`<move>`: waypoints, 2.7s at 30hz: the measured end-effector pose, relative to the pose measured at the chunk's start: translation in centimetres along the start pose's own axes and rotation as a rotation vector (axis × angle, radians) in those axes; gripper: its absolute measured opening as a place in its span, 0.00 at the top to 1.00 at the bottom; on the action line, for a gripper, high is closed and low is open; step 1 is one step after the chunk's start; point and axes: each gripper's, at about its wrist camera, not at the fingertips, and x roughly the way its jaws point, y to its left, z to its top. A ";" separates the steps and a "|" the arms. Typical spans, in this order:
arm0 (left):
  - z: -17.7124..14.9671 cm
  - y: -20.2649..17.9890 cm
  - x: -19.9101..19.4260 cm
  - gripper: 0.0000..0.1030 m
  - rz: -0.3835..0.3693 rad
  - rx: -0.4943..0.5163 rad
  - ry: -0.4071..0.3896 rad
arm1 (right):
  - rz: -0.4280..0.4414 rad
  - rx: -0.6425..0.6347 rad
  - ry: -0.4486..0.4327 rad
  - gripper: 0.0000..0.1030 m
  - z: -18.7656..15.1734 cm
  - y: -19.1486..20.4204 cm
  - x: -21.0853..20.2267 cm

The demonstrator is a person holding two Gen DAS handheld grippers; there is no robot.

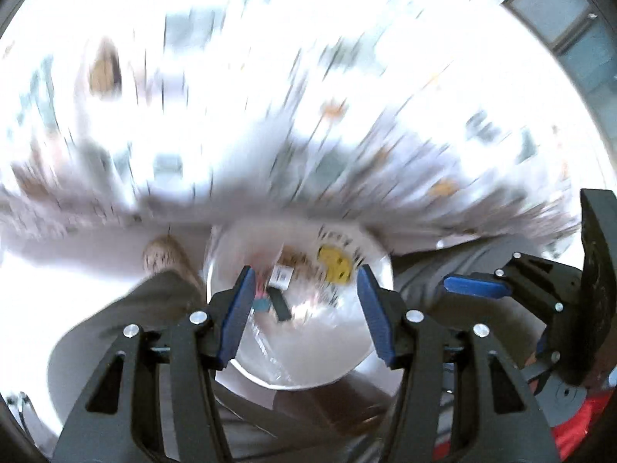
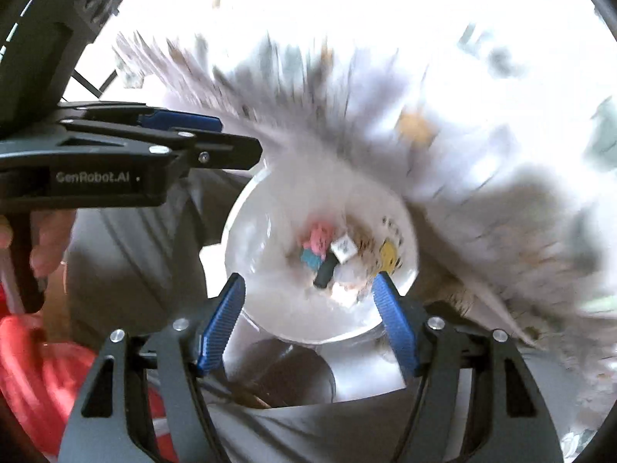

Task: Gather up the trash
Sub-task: 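Move both open tools back toward the red and green blocks on the bed, then grasp the green block with the right tool while the left tool grasps the red block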

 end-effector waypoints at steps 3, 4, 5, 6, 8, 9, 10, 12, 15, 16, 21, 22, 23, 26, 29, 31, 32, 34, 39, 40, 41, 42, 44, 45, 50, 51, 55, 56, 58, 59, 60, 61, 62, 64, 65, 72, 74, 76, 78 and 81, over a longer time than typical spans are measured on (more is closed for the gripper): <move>2.0 -1.2 -3.3 0.47 -0.005 0.030 -0.072 | -0.017 -0.006 -0.075 0.31 1.0 -0.6 -4.0; 2.8 -1.7 -4.4 0.46 -0.008 0.038 -0.096 | -0.020 -0.006 -0.098 0.31 1.4 -0.9 -5.0; 3.5 -2.2 -5.3 0.46 -0.011 0.044 -0.120 | -0.022 -0.005 -0.126 0.31 1.9 -1.1 -6.4; 4.3 -2.5 -6.1 0.45 -0.012 0.047 -0.140 | -0.028 -0.001 -0.156 0.31 2.4 -1.3 -7.6; 5.5 -2.9 -7.2 0.42 -0.016 0.051 -0.163 | -0.038 0.009 -0.217 0.31 3.5 -2.2 -10.1; 6.0 -3.0 -7.5 0.42 -0.017 0.052 -0.171 | -0.043 0.014 -0.238 0.31 3.9 -2.4 -11.0; 6.9 -3.3 -7.9 0.42 -0.019 0.055 -0.182 | -0.048 0.019 -0.260 0.30 4.4 -2.9 -11.9; 8.2 -3.6 -8.3 0.42 -0.018 0.061 -0.193 | -0.064 0.030 -0.308 0.29 5.5 -3.9 -13.7; 10.1 -4.3 -8.6 0.42 -0.017 0.061 -0.202 | -0.078 0.049 -0.357 0.29 7.6 -5.5 -15.4; 11.0 -4.3 -8.6 0.42 -0.016 0.058 -0.208 | -0.082 0.052 -0.369 0.29 8.1 -6.0 -15.7; 15.6 -4.3 -8.3 0.42 -0.017 0.040 -0.239 | -0.107 0.076 -0.426 0.28 12.1 -9.6 -17.7; 16.6 -4.3 -8.2 0.42 -0.024 0.037 -0.251 | -0.113 0.078 -0.433 0.28 12.6 -10.2 -17.9; 17.6 -4.2 -8.1 0.42 -0.028 0.036 -0.267 | -0.124 0.074 -0.445 0.28 13.6 -11.0 -18.0; 20.2 -4.1 -7.7 0.42 -0.024 0.045 -0.313 | -0.143 0.080 -0.459 0.28 15.5 -12.8 -17.8; 22.9 -3.8 -6.9 0.42 -0.035 0.049 -0.337 | -0.143 0.087 -0.469 0.28 17.7 -14.6 -17.3; 24.8 -3.4 -6.1 0.42 -0.045 0.047 -0.348 | -0.149 0.091 -0.468 0.28 18.9 -15.4 -16.8; 25.4 -3.3 -5.8 0.42 -0.049 0.045 -0.348 | -0.148 0.095 -0.469 0.28 19.8 -16.1 -16.5; 26.9 -2.9 -4.9 0.42 -0.053 0.038 -0.346 | -0.150 0.097 -0.470 0.28 21.1 -16.9 -16.0; 30.7 -2.2 -2.7 0.42 -0.064 0.029 -0.355 | -0.142 0.115 -0.463 0.28 24.5 -19.3 -14.3; 31.2 -2.1 -2.3 0.42 -0.061 0.032 -0.359 | -0.144 0.115 -0.459 0.28 25.4 -19.9 -13.8; 32.0 -2.1 -1.8 0.42 -0.053 0.036 -0.364 | -0.149 0.116 -0.455 0.28 26.2 -20.3 -13.3; 32.6 -2.0 -1.5 0.42 -0.047 0.039 -0.366 | -0.153 0.117 -0.452 0.28 26.8 -20.7 -13.0; 34.2 -1.9 -0.4 0.42 -0.043 0.042 -0.361 | -0.164 0.117 -0.442 0.28 28.5 -21.7 -12.0; 34.9 -1.8 0.1 0.42 -0.043 0.044 -0.358 | -0.168 0.119 -0.440 0.28 29.2 -22.1 -11.6; 38.6 -1.2 3.0 0.42 -0.034 0.048 -0.349 | -0.171 0.152 -0.408 0.28 33.2 -25.1 -9.2; 39.0 -1.1 3.3 0.42 -0.036 0.046 -0.347 | -0.165 0.160 -0.401 0.28 33.8 -25.7 -8.8; 41.1 -0.6 5.6 0.42 -0.046 0.044 -0.325 | -0.121 0.190 -0.354 0.29 36.9 -27.9 -6.6; 41.5 -0.5 6.0 0.42 -0.054 0.043 -0.316 | -0.119 0.189 -0.345 0.29 37.4 -28.1 -6.3; 42.1 -0.5 6.5 0.42 -0.060 0.045 -0.316 | -0.109 0.182 -0.326 0.29 38.7 -28.5 -5.5; 42.4 -0.5 6.7 0.42 -0.061 0.050 -0.316 | -0.105 0.179 -0.315 0.31 39.3 -28.7 -5.2; 42.7 -0.6 6.8 0.42 -0.062 0.054 -0.319 | -0.104 0.175 -0.304 0.33 39.9 -28.8 -4.8; 43.0 -0.6 7.0 0.44 -0.060 0.061 -0.324 | -0.102 0.171 -0.294 0.35 40.4 -28.9 -4.5; 43.3 -0.7 7.2 0.49 -0.055 0.069 -0.324 | -0.095 0.162 -0.275 0.39 41.0 -28.9 -4.0; 43.8 -0.7 7.7 0.55 -0.061 0.077 -0.309 | -0.101 0.149 -0.254 0.42 41.7 -28.9 -3.4; 44.0 -0.6 7.8 0.56 -0.063 0.079 -0.307 | -0.094 0.146 -0.249 0.42 41.9 -28.9 -3.2; 44.9 -0.1 8.6 0.61 -0.063 0.077 -0.305 | -0.086 0.134 -0.205 0.50 42.6 -29.0 -1.8; 45.2 -0.1 8.9 0.63 -0.056 0.080 -0.304 | -0.083 0.142 -0.200 0.56 42.9 -29.2 -1.5; 45.6 0.0 9.0 0.63 -0.054 0.080 -0.301 | -0.089 0.153 -0.195 0.57 43.3 -29.3 -1.2; 45.9 0.1 9.2 0.63 -0.055 0.079 -0.296 | -0.102 0.155 -0.188 0.60 43.6 -29.2 -1.0; 46.2 0.2 9.5 0.70 -0.038 0.072 -0.295 | -0.113 0.180 -0.182 0.68 43.9 -29.5 -0.6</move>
